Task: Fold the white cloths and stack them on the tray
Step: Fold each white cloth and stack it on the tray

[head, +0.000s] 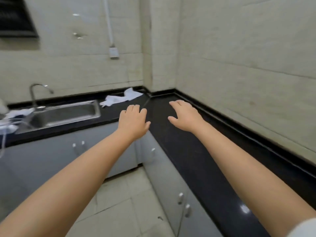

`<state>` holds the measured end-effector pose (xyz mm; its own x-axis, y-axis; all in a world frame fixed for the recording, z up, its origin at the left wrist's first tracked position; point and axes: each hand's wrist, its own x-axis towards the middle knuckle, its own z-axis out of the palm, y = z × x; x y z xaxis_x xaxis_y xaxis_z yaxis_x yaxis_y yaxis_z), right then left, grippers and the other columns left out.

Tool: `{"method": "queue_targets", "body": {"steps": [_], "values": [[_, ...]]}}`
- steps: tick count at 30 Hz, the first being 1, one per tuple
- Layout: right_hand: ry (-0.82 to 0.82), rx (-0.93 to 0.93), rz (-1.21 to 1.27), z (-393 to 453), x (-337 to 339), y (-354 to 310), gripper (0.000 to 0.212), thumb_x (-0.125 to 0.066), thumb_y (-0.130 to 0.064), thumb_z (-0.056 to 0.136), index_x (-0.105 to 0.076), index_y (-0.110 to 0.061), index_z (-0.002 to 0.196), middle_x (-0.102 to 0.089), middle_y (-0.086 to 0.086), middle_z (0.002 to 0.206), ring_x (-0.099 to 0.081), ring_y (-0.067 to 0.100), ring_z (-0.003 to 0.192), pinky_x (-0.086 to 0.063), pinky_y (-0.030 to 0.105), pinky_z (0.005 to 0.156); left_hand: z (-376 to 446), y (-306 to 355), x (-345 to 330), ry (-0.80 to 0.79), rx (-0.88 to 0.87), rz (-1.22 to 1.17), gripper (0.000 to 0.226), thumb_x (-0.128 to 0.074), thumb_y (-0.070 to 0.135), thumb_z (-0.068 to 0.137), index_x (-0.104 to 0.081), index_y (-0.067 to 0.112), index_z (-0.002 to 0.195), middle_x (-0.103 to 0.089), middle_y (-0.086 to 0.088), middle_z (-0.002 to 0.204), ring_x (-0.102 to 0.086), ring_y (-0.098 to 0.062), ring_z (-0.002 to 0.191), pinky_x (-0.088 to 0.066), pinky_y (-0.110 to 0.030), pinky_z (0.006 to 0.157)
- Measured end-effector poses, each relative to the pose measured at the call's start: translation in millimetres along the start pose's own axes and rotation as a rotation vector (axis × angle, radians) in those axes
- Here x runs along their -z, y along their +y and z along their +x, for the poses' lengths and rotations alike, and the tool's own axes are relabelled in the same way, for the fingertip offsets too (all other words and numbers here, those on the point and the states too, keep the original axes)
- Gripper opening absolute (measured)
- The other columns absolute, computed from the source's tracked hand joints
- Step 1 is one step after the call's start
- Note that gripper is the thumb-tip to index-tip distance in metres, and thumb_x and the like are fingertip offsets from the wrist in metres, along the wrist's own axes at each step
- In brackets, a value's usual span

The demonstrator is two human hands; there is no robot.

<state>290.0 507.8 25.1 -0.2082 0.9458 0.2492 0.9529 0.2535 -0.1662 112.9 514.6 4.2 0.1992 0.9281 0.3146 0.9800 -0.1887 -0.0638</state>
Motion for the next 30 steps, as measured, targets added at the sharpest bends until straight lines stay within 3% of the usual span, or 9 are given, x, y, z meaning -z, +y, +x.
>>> {"method": "queue_targets", "body": {"steps": [11, 23, 30], "values": [[-0.059, 0.197, 0.077, 286.8, -97.2, -51.1, 0.052, -0.052, -0.029, 0.089, -0.037, -0.010, 0.135, -0.044, 0.012, 0.136, -0.041, 0.031, 0.125, -0.042, 0.045, 0.099, 186.6, -179.3, -83.4, -0.125, 0.266, 0.124, 0.045, -0.043, 0.040, 0.094, -0.044, 0.012, 0.128, -0.046, -0.010, 0.132, -0.039, -0.028, 0.126, -0.037, -0.040, 0.097], [-0.300, 0.125, 0.099, 506.6, -247.8, -41.9, 0.052, -0.050, -0.028, 0.090, -0.037, -0.013, 0.137, -0.043, 0.012, 0.139, -0.042, 0.029, 0.127, -0.041, 0.043, 0.103, 348.5, -316.1, -232.8, -0.283, 0.352, -0.018, 0.040, -0.044, 0.037, 0.094, -0.046, 0.010, 0.124, -0.048, -0.010, 0.129, -0.041, -0.028, 0.124, -0.040, -0.040, 0.096], [-0.369, 0.031, 0.070, 663.9, -324.3, -56.9, 0.048, -0.050, -0.027, 0.090, -0.041, -0.010, 0.134, -0.046, 0.013, 0.136, -0.044, 0.030, 0.124, -0.043, 0.042, 0.099, 485.1, -404.6, -320.4, -0.332, 0.313, -0.089, 0.041, -0.043, 0.037, 0.094, -0.046, 0.010, 0.125, -0.048, -0.011, 0.128, -0.045, -0.029, 0.119, -0.042, -0.040, 0.091]]}}
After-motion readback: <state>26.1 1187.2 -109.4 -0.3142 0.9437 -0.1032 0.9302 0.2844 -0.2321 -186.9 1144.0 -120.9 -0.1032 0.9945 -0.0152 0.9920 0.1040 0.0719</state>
